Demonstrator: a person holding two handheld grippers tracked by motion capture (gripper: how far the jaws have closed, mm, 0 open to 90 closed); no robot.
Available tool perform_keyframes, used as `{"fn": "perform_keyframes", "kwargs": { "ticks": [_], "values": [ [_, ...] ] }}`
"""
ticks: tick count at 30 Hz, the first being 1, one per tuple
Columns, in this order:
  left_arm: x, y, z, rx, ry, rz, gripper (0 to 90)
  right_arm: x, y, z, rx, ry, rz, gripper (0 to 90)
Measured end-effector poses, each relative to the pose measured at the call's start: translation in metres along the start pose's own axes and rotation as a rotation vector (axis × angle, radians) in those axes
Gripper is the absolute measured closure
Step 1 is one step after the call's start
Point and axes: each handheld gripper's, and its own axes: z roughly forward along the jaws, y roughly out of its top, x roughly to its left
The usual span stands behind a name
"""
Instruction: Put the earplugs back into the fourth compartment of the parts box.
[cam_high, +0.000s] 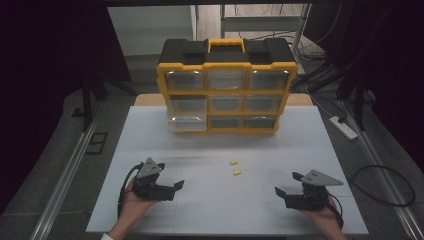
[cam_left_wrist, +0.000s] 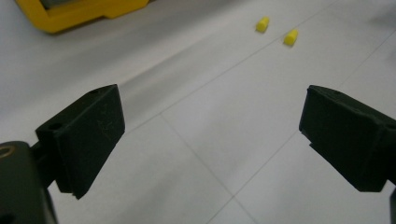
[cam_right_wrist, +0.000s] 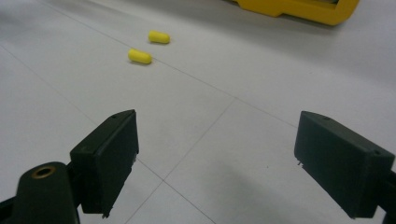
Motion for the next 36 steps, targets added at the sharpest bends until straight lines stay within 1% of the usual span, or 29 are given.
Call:
{"fn": "perform_keyframes", "kwargs": {
  "ticks": [5, 6, 7, 8, 11, 12, 13, 15, 16, 19, 21, 25, 28, 30, 33, 35, 36],
  "values": [
    [-0.004, 0.012, 0.009, 0.036, -0.027, 0.003, 7.5, -0.001, 0.0, 0.0, -0.003, -0.002, -0.009, 15.1],
    [-0.004, 0.012, 0.009, 0.036, -0.027, 0.003, 7.5, -0.002, 0.0, -0.001, -0.004, -0.004, -0.01, 15.1],
    [-0.006, 0.017, 0.013, 0.043, -0.033, 0.012, 7.6, -0.002, 0.0, -0.001, -0.004, -0.003, -0.007, 15.2],
    [-0.006, 0.017, 0.013, 0.043, -0.033, 0.012, 7.7, -0.002, 0.0, -0.001, -0.004, -0.003, -0.007, 15.2],
    [-0.009, 0.024, 0.018, 0.054, -0.031, 0.035, 7.8, -0.003, -0.001, 0.0, -0.002, -0.008, -0.006, 15.2],
    [-0.012, 0.03, 0.021, 0.05, -0.036, 0.047, 7.9, -0.003, -0.001, 0.0, -0.002, -0.01, -0.007, 15.2],
    [-0.012, 0.03, 0.021, 0.05, -0.036, 0.047, 7.9, -0.003, -0.001, 0.0, -0.002, -0.01, -0.007, 15.2],
    [-0.015, 0.036, 0.024, 0.05, -0.044, 0.066, 7.9, -0.004, -0.001, 0.0, 0.002, -0.011, -0.007, 15.2],
    [-0.015, 0.036, 0.024, 0.05, -0.044, 0.066, 8.0, -0.004, -0.001, 0.0, 0.002, -0.011, -0.007, 15.2],
    [-0.018, 0.042, 0.029, 0.045, -0.054, 0.077, 8.1, -0.004, -0.001, 0.0, 0.005, -0.013, -0.007, 15.2],
    [-0.022, 0.048, 0.032, 0.047, -0.056, 0.096, 8.3, -0.004, -0.001, 0.0, 0.003, -0.018, -0.016, 15.3],
    [-0.024, 0.054, 0.036, 0.048, -0.06, 0.108, 8.5, -0.003, -0.002, 0.0, 0.004, -0.017, -0.018, 15.3],
    [-0.027, 0.063, 0.041, 0.045, -0.074, 0.114, 8.9, -0.004, -0.002, 0.0, 0.006, -0.017, -0.017, 15.4],
    [-0.028, 0.065, 0.043, 0.044, -0.08, 0.115, 8.9, -0.004, -0.002, 0.0, 0.006, -0.017, -0.017, 15.5],
    [-0.031, 0.073, 0.048, 0.045, -0.093, 0.118, 8.9, -0.003, -0.002, 0.0, 0.006, -0.018, -0.02, 15.5],
    [-0.034, 0.081, 0.052, 0.05, -0.102, 0.126, 8.9, -0.003, -0.001, -0.001, 0.002, -0.021, -0.021, 15.5],
    [-0.034, 0.081, 0.052, 0.05, -0.102, 0.126, 8.9, -0.003, -0.001, -0.001, 0.002, -0.021, -0.021, 15.5]
  ]
}}
